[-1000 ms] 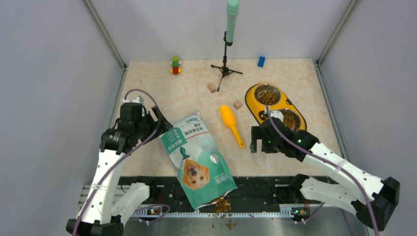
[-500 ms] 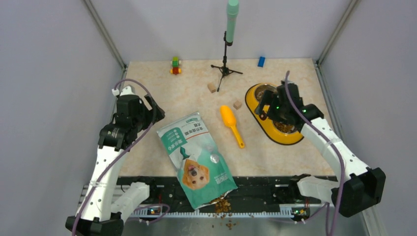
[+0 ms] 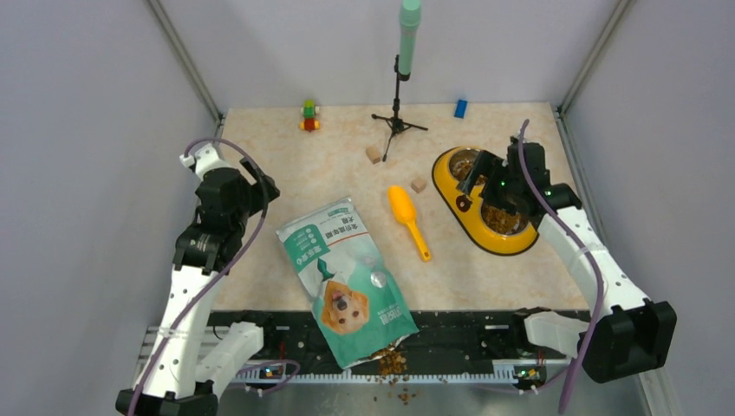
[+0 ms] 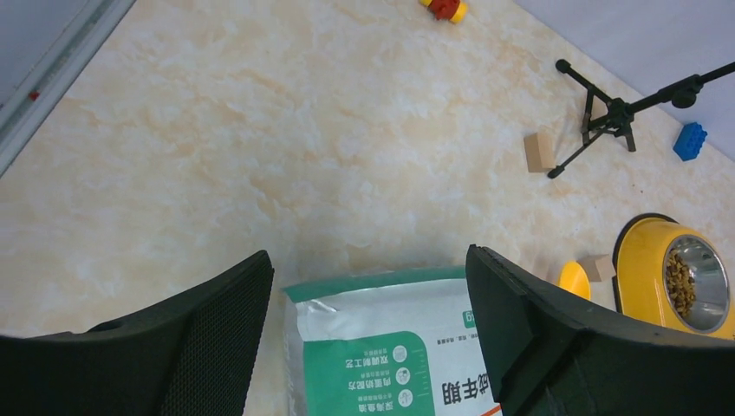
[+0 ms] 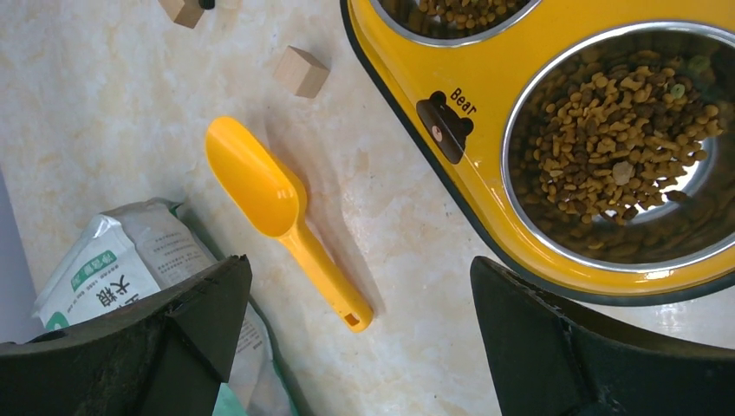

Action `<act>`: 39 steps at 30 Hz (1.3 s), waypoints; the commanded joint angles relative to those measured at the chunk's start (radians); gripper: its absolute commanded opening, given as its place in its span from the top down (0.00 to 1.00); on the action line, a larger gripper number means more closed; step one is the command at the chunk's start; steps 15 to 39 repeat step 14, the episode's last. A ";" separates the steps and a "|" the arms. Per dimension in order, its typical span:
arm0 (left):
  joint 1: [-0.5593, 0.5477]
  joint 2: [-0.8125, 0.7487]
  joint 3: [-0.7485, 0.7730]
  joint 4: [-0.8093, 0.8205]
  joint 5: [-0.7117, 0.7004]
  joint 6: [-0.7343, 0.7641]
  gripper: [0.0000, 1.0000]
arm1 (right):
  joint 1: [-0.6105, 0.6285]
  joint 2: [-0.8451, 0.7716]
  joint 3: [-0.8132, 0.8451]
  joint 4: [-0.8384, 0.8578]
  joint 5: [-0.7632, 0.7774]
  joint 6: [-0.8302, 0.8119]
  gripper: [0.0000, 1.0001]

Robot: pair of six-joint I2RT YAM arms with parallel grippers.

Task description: Serve the pet food

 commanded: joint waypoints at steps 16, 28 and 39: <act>0.003 0.130 0.120 0.037 -0.019 0.029 0.14 | -0.001 -0.016 0.162 -0.030 0.262 0.031 0.01; 0.003 0.130 0.120 0.037 -0.019 0.029 0.14 | -0.001 -0.016 0.162 -0.030 0.262 0.031 0.01; 0.003 0.130 0.120 0.037 -0.019 0.029 0.14 | -0.001 -0.016 0.162 -0.030 0.262 0.031 0.01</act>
